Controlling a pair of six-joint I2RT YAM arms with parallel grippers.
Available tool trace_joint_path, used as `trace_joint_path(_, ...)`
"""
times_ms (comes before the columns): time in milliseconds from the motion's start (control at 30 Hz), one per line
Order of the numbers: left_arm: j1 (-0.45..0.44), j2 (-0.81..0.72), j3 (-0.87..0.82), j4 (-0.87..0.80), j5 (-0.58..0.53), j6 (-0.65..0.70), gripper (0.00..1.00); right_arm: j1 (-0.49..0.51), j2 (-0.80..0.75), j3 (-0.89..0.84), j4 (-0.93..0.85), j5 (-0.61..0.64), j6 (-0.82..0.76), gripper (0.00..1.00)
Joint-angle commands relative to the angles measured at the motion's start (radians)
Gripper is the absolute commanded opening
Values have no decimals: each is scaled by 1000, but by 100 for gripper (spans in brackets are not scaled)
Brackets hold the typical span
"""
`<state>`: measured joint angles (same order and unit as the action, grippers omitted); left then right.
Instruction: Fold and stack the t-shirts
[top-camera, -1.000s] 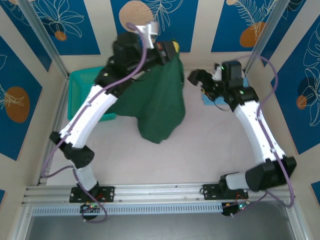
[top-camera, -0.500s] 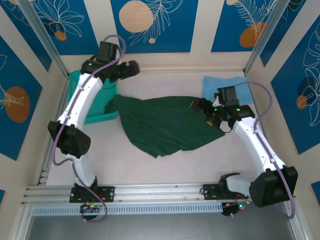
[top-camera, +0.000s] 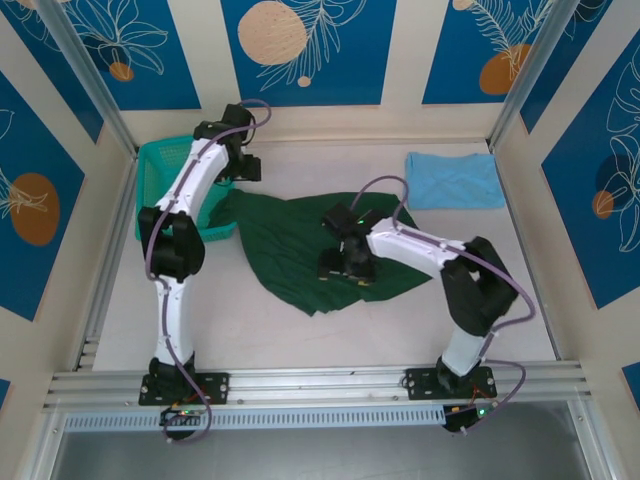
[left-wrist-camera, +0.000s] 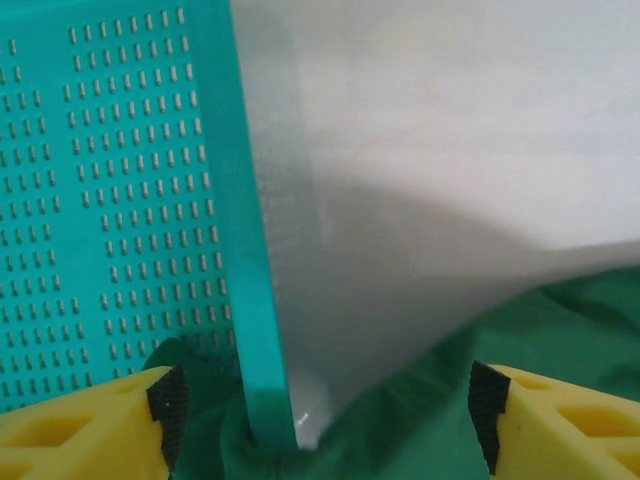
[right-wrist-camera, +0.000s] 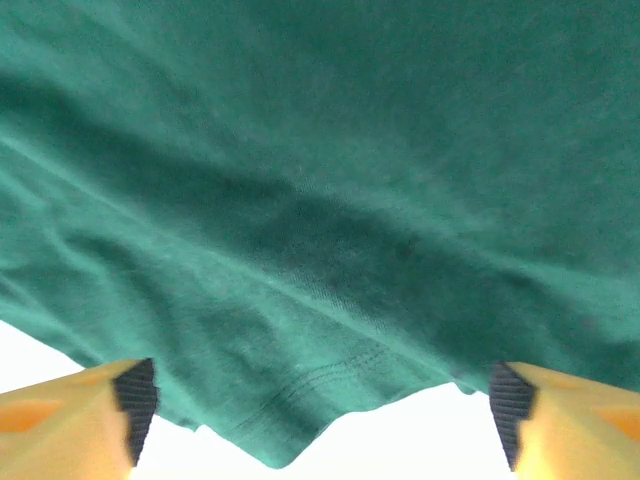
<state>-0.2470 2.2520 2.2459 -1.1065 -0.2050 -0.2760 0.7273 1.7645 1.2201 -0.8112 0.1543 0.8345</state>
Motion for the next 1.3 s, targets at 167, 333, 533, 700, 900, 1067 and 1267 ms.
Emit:
trace_joint_path(167, 74, 55, 63, 18, 73, 128, 67, 35, 24, -83, -51, 27, 32, 32)
trace_joint_path(333, 89, 123, 105, -2, 32, 174, 48, 23, -75, -180, -59, 44, 29, 0)
trace_joint_path(533, 112, 142, 108, 26, 21, 232, 29, -24, -198, -248, -75, 50, 17, 0)
trace_joint_path(700, 138, 136, 121, 37, -21, 256, 24, -56, -306, -274, -74, 38, -18, 0)
trace_joint_path(900, 149, 126, 129, 34, 90, 243, 29, -18, -324, -211, 58, -39, -32, 51)
trace_joint_path(1067, 153, 122, 124, 31, 81, 248, 30, 71, -75, 20, 61, -29, -70, 72)
trace_joint_path(1267, 178, 94, 92, 54, 30, 266, 17, 157, 197, 197, -25, -61, -108, 76)
